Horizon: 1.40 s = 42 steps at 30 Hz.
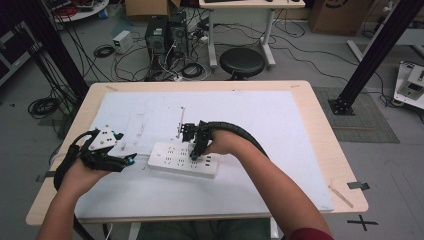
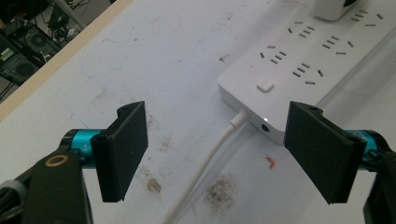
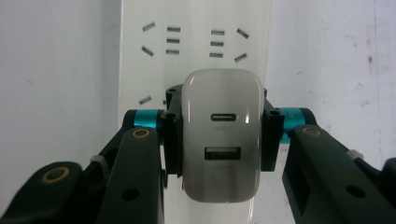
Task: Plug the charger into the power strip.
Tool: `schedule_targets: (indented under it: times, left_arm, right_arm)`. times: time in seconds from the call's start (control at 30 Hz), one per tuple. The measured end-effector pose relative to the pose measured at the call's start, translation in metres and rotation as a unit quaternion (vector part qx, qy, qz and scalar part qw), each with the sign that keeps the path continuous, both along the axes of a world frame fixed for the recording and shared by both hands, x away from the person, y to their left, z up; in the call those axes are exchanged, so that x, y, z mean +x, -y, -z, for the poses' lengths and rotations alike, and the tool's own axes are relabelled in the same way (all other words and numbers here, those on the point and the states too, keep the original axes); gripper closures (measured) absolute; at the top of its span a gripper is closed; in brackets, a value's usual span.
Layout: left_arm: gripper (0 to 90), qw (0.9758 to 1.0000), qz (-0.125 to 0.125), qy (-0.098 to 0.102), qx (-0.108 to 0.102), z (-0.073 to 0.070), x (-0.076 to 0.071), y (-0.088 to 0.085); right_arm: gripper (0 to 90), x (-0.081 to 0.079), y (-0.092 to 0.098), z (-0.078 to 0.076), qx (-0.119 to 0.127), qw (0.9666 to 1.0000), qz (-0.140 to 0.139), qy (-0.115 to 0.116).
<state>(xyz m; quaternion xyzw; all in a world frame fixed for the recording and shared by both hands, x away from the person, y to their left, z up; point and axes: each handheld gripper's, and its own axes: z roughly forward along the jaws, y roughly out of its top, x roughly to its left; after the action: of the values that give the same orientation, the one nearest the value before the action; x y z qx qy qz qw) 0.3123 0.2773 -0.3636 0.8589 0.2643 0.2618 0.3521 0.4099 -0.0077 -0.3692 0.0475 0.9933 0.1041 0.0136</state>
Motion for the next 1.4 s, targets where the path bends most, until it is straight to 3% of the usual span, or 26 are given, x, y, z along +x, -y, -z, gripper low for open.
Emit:
schedule_targets:
  times: [0.33,0.4,0.53,0.63,0.87,0.93,0.97,1.03,1.07,1.13,1.23,1.3,1.4]
  left_arm:
    - [21.9,1.0,-0.004,-0.001,0.0,0.0,0.0,-0.003]
    - [21.9,1.0,-0.004,-0.001,0.0,0.001,0.0,-0.003]
    - [21.9,1.0,-0.007,-0.003,0.002,0.002,-0.001,-0.005]
    - [21.9,1.0,-0.008,-0.001,0.002,0.001,0.001,-0.005]
    - [21.9,1.0,-0.001,0.002,-0.001,-0.003,-0.001,-0.002]
    - [21.9,1.0,-0.001,0.002,0.001,-0.004,-0.001,-0.003]
    - [21.9,1.0,-0.001,0.004,0.002,-0.005,-0.001,-0.004]
    - [21.9,1.0,-0.003,0.004,0.0,-0.006,0.0,-0.006]
    - [21.9,1.0,-0.003,0.004,0.0,-0.006,0.001,-0.007]
    - [21.9,1.0,-0.001,0.006,-0.004,-0.007,0.002,-0.009]
    - [21.9,0.9998,0.004,0.012,-0.013,-0.009,0.005,-0.009]
    - [21.9,0.9996,0.008,0.016,-0.02,-0.01,0.007,-0.009]
    - [21.7,0.9993,0.014,0.021,-0.029,-0.012,0.01,-0.007]
  right_arm:
    - [63.7,0.002,0.004,0.002,0.015,0.9998,0.006,-0.007]
    - [63.7,0.001,0.002,0.002,0.008,1.0,-0.002,-0.002]
    - [63.7,0.004,0.002,0.005,0.009,0.9998,0.008,-0.015]
    - [63.6,0.001,-0.003,0.006,-0.007,1.0,-0.001,-0.002]
    - [62.8,0.0,-0.004,0.005,-0.011,0.9999,-0.003,0.004]
    - [59.7,0.0,-0.002,0.004,-0.003,1.0,-0.003,0.004]
    - [50.6,-0.001,0.0,0.003,0.007,0.9999,-0.006,0.006]
    - [47.7,-0.001,0.009,-0.004,0.044,0.9989,0.014,-0.003]
    - [43.6,-0.001,0.014,-0.008,0.061,0.998,0.016,0.011]
    - [39.4,-0.002,0.029,-0.018,0.1,0.9943,0.036,0.01]
    - [33.3,-0.003,0.055,-0.029,0.161,0.985,0.062,0.008]
    - [30.8,-0.005,0.075,-0.035,0.207,0.9744,0.088,0.002]
    - [29.6,-0.009,0.103,-0.04,0.253,0.9599,0.12,0.009]
